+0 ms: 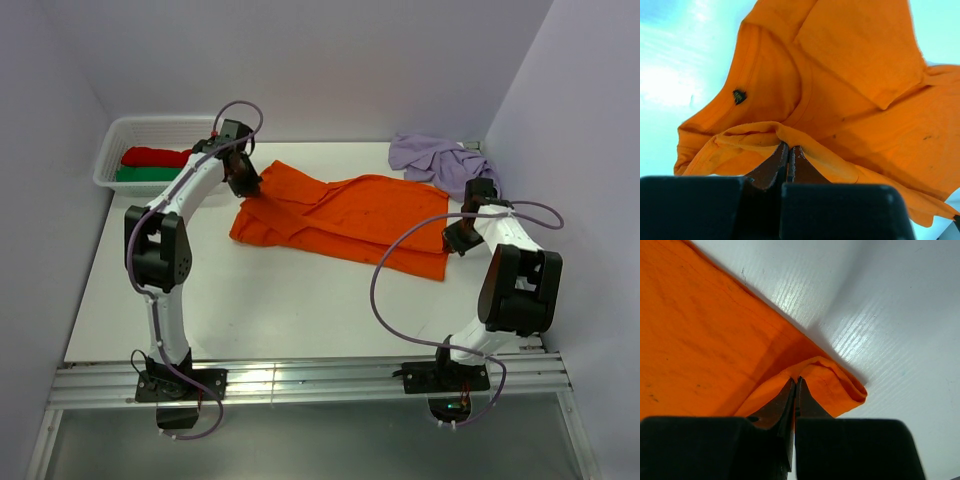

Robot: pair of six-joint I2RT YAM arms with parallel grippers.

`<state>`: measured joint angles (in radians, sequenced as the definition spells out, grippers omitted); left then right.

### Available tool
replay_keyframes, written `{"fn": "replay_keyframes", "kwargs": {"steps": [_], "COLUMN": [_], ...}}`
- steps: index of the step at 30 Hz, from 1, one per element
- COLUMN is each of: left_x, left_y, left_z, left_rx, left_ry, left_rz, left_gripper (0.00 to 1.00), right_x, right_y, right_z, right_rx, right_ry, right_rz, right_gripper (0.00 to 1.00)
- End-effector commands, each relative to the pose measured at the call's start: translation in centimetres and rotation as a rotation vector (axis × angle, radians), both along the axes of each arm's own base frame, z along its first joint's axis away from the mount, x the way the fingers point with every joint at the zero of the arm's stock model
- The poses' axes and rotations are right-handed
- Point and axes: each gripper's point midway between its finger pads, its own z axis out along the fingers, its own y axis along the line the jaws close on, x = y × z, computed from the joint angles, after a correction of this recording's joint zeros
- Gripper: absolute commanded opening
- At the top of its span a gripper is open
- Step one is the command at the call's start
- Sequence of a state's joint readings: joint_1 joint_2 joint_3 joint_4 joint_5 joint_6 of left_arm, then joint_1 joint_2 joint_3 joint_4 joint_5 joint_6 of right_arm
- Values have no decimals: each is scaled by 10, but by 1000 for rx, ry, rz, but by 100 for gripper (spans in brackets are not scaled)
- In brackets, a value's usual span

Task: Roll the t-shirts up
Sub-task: Fold the tshirt

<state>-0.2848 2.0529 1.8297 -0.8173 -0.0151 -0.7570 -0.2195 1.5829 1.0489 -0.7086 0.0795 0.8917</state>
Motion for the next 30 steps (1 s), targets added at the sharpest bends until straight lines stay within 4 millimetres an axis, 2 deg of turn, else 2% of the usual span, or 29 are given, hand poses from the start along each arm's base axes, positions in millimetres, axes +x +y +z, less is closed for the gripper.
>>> {"fn": "replay_keyframes", "kwargs": {"steps": [1,8,11,12,13,14,15,16,19,21,24,25,26,27,28,29,30], "left_x": [22,25,25,26,27,29,31,33,41,47,39,35,31,18,11,6,-7], "left_y": [-2,-5,-8,-8,-8,-8,-9,-9,-8,-7,2,5,6,11,12,14,18], "left_z": [26,18,13,13,15,15,18,20,27,33,33,33,31,24,22,29,13], "left_rx": [-7,-12,-30,-31,-35,-40,-45,-50,-60,-59,-35,-29,-23,-17,-13,-15,-4], "left_ry": [-89,-84,-70,-75,-80,-83,-94,-101,-123,-137,-114,-108,-104,-79,-71,-89,-47], "left_rz": [-16,-26,-38,-38,-37,-38,-38,-38,-44,-52,-50,-50,-54,-54,-56,-60,-61], "left_gripper": [1,1,11,13,24,28,31,37,40,41,41,41,41,41,41,41,41], "right_x": [16,21,27,28,32,32,33,36,33,26,9,4,-7,-13,-25,-27,-32], "right_y": [-13,-14,-15,-15,-16,-16,-17,-19,-19,-18,-8,-6,0,1,5,7,10], "right_z": [8,6,8,10,16,19,21,28,37,38,38,45,34,33,27,26,24], "right_rx": [-43,-42,-40,-42,-48,-50,-54,-63,-75,-73,-49,-52,-32,-30,-22,-16,-4], "right_ry": [-41,-41,-40,-44,-61,-62,-67,-87,-98,-89,-96,-121,-108,-112,-109,-127,-133], "right_rz": [-12,-5,5,8,7,8,7,10,24,44,75,79,91,86,88,91,93], "right_gripper": [0,1,14,26,32,38,48,51,57,57,57,57,57,63,64,68,68]}}
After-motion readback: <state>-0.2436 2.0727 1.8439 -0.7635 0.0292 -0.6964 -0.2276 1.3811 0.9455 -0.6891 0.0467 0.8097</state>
